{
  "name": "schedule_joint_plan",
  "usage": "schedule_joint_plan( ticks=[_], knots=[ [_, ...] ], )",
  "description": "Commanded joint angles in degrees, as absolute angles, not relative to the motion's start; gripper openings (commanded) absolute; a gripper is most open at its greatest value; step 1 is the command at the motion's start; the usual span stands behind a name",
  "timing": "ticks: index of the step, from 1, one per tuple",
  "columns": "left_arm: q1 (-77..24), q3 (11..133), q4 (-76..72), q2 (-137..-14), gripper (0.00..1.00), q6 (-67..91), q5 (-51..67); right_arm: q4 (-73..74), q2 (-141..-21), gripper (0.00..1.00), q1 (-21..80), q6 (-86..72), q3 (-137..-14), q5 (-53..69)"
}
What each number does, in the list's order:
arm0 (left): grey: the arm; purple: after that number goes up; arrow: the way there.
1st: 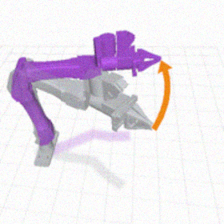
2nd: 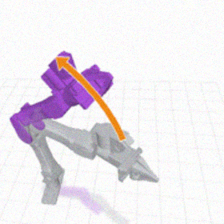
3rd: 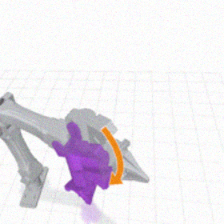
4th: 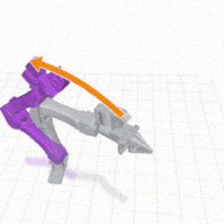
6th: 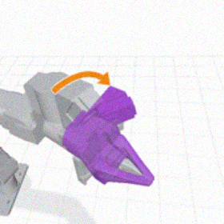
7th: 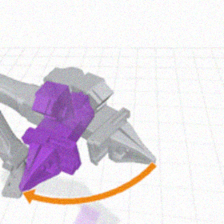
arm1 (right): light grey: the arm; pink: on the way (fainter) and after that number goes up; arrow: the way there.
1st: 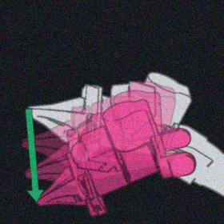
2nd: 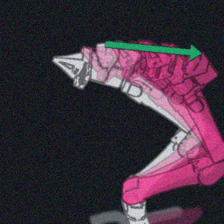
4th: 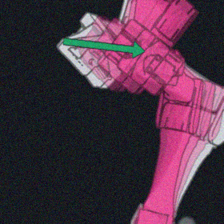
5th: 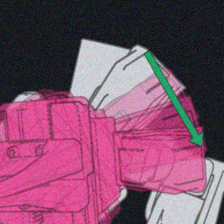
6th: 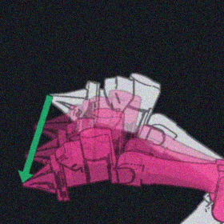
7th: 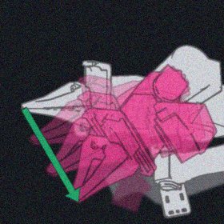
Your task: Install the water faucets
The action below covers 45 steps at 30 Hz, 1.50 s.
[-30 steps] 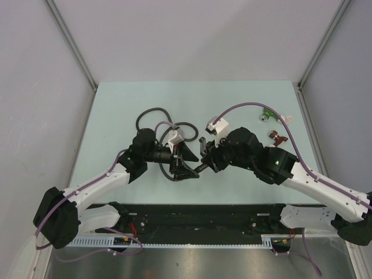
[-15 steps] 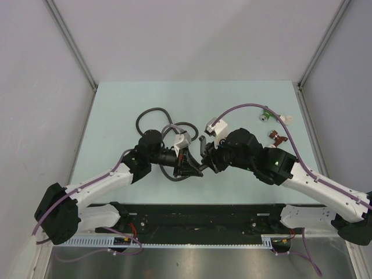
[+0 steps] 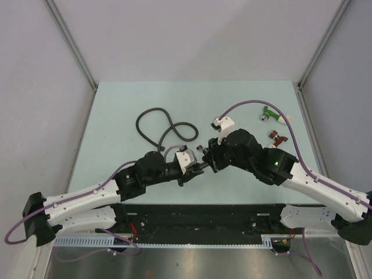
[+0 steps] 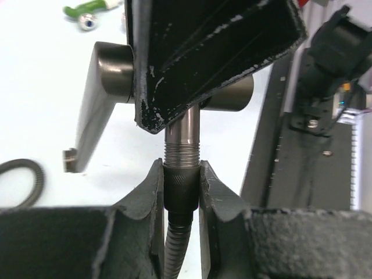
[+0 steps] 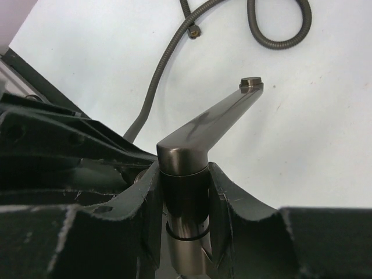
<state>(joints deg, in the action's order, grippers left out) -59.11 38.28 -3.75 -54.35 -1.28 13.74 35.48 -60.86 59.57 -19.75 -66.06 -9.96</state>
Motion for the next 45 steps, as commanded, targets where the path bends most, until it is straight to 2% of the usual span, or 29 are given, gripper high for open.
schedule_joint_plan(
  ticks=[1,7,12,20,21,22,24,25,27,28,31,34,38,45],
  knots=[
    [-66.8,37.4,-11.3,-51.0,0.00,-12.6,-8.1,32.7,-61.1,0.00,58.9,-27.1,-67.1,-12.0],
    [-77.2,35.2,-19.9,-54.2,0.00,-24.0,-30.9,32.4,-61.6,0.00,58.6,-30.8,-67.1,-11.9],
    [-83.9,33.8,-34.3,-61.9,0.00,-36.7,-47.3,32.1,-62.1,0.00,58.4,-32.6,-66.5,-12.1],
    [-87.8,31.7,-59.8,-73.5,0.00,-53.3,-56.2,31.8,-60.8,0.00,57.8,-33.2,-66.0,-12.9],
    [-87.8,31.7,-60.3,-74.0,0.00,-53.9,-56.2,31.6,-60.6,0.01,57.8,-33.1,-66.0,-12.8],
    [-87.8,31.9,-60.0,-74.4,0.00,-53.6,-56.1,31.4,-59.9,0.10,57.8,-33.0,-66.0,-12.6],
    [-87.8,32.0,-58.9,-74.8,0.00,-52.2,-55.2,31.3,-59.3,0.21,57.7,-32.1,-66.0,-12.6],
    [-87.8,32.0,-58.4,-74.6,0.00,-51.6,-54.8,31.2,-58.2,0.31,57.6,-31.7,-66.0,-12.6],
    [-87.5,31.6,-56.4,-73.5,0.00,-49.1,-53.6,31.3,-57.3,0.42,56.9,-30.9,-66.0,-12.4],
    [-87.3,31.5,-55.6,-72.9,0.00,-48.1,-52.9,31.3,-56.9,0.52,56.6,-30.7,-66.0,-12.0],
    [-86.1,30.5,-51.3,-68.2,0.00,-42.5,-49.5,31.4,-54.9,0.70,55.6,-28.8,-66.0,-10.6],
    [-83.2,28.5,-45.5,-62.8,0.00,-35.3,-43.3,31.3,-52.1,0.79,54.8,-26.2,-66.0,-10.2],
    [-78.5,26.0,-37.6,-54.7,0.00,-25.0,-31.8,31.1,-48.3,0.81,54.7,-19.7,-66.1,-8.8],
    [-70.1,23.4,-28.2,-41.4,0.00,-16.4,-10.2,34.3,-44.6,0.86,54.7,-4.8,-65.7,-3.3]
  ],
)
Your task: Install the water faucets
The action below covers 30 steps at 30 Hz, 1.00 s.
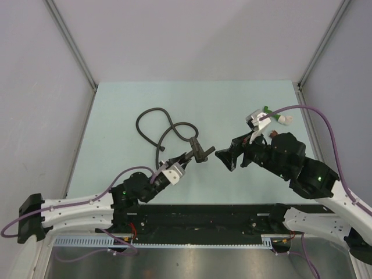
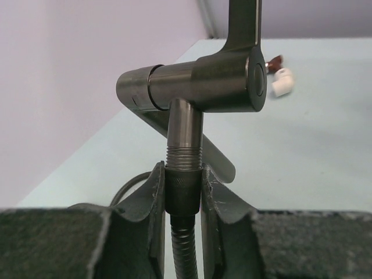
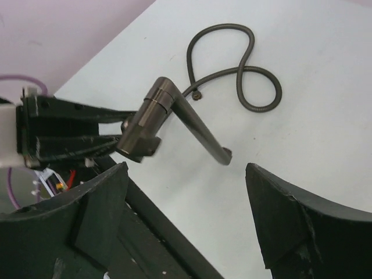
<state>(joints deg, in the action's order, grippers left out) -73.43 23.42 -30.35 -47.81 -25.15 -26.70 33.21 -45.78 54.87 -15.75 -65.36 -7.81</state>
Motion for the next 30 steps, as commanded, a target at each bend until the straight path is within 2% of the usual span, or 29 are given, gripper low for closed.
schedule_joint_plan(
  ticks=[1,8,14,19,30],
  knots=[
    [-68.7,23.5,-27.1,-39.2,0.00,-16.0,-5.9,34.5,-43.5,0.86,54.8,-3.4,-65.5,-2.2],
    [-64.3,26.1,-18.4,-34.4,0.00,-12.3,10.9,31.6,-35.3,0.92,54.8,13.6,-59.6,9.3],
    [-63.2,29.0,-14.9,-34.5,0.00,-11.0,18.4,29.4,-30.9,0.99,54.9,27.1,-54.0,20.4],
    [-62.8,30.8,-13.8,-35.3,0.00,-10.0,22.5,30.7,-33.7,1.00,55.2,36.5,-53.1,27.9],
    [-62.8,32.1,-13.8,-37.6,0.00,-8.8,26.7,26.8,-38.3,0.97,57.8,39.8,-52.9,31.8]
  ],
)
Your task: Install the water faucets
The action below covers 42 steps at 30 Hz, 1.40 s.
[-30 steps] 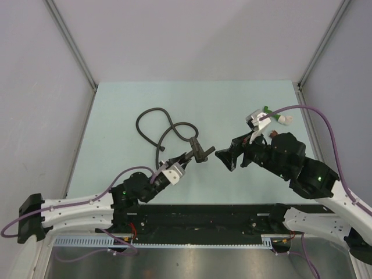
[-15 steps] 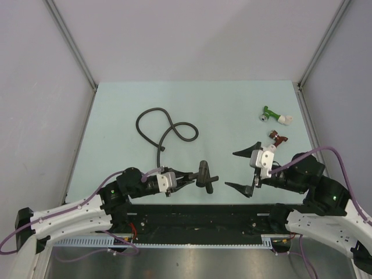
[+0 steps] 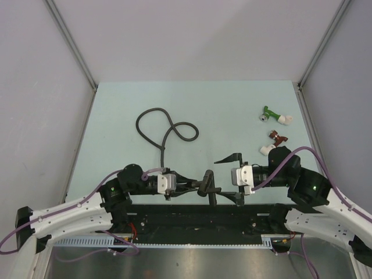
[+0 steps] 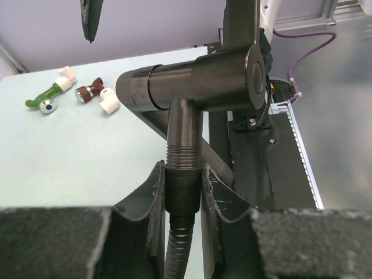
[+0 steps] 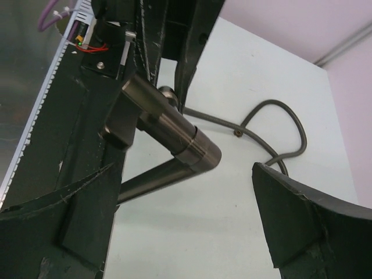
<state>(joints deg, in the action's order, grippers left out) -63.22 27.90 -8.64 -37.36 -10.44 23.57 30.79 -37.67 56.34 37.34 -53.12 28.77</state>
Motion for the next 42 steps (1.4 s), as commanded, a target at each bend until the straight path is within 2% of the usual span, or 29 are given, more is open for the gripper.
schedule_joint_plan(
  ticks=[1,11,14,15,17,18,20,21,24,31,42],
  knots=[
    [-62.8,32.3,-13.9,-37.8,0.00,-8.7,26.7,26.6,-39.3,0.96,58.2,39.9,-52.9,31.8],
    [-62.8,33.2,-14.1,-39.5,0.00,-8.3,27.0,25.5,-45.5,0.88,62.0,41.7,-52.9,31.8],
    [-62.9,33.2,-14.2,-39.3,0.00,-8.3,27.1,25.4,-46.3,0.77,62.3,41.7,-53.0,31.8],
    [-62.8,33.3,-14.1,-39.3,0.00,-8.3,26.8,25.2,-46.8,0.68,62.3,41.5,-52.9,31.8],
    [-62.8,33.1,-14.2,-39.3,0.00,-8.5,25.8,24.7,-47.0,0.56,62.3,39.9,-53.0,32.2],
    [-62.8,33.1,-14.2,-39.4,0.00,-8.5,25.2,23.9,-47.2,0.42,62.2,39.5,-52.9,32.4],
    [-62.8,32.9,-14.2,-39.6,0.00,-9.0,23.4,23.4,-47.5,0.31,62.1,37.1,-52.9,33.0],
    [-62.8,32.8,-14.5,-39.6,0.00,-9.1,22.9,22.6,-47.7,0.19,62.1,36.0,-52.9,33.1],
    [-62.8,32.2,-15.1,-39.5,0.00,-9.8,19.7,20.0,-48.8,0.00,61.9,29.6,-52.9,31.8],
    [-62.8,30.8,-16.6,-39.8,0.00,-11.8,8.0,11.8,-51.5,0.00,60.6,2.3,-52.9,21.5],
    [-63.4,26.2,-23.7,-38.6,0.00,-13.6,-2.0,9.3,-52.9,0.00,55.8,-23.2,-52.9,15.5]
  ],
)
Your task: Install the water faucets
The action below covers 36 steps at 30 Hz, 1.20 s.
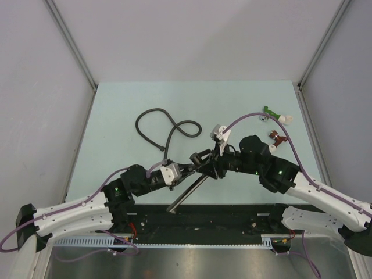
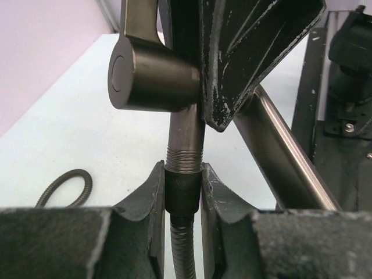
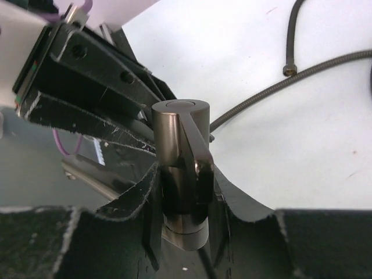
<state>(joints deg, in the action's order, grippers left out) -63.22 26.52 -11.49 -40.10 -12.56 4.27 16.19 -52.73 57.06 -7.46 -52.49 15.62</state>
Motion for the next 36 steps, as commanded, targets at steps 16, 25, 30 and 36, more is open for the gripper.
schedule_joint_plan(
  ticks=[16,25,30,36],
  knots=[
    [-63.4,24.6,-27.0,-38.8,0.00,-8.5,-5.8,13.9,-44.4,0.79,54.5,-16.1,-53.0,4.7],
    [-63.2,26.9,-24.8,-40.2,0.00,-6.0,-9.7,18.5,-38.6,0.84,59.9,-1.1,-52.9,-2.1],
    [-63.1,28.7,-22.6,-40.8,0.00,-4.5,-13.0,20.5,-43.0,0.85,69.8,6.1,-52.6,-13.7],
    [-63.0,29.5,-21.3,-41.0,0.00,-2.5,-16.7,14.9,-48.4,0.85,76.5,7.0,-46.5,-19.2]
  ],
)
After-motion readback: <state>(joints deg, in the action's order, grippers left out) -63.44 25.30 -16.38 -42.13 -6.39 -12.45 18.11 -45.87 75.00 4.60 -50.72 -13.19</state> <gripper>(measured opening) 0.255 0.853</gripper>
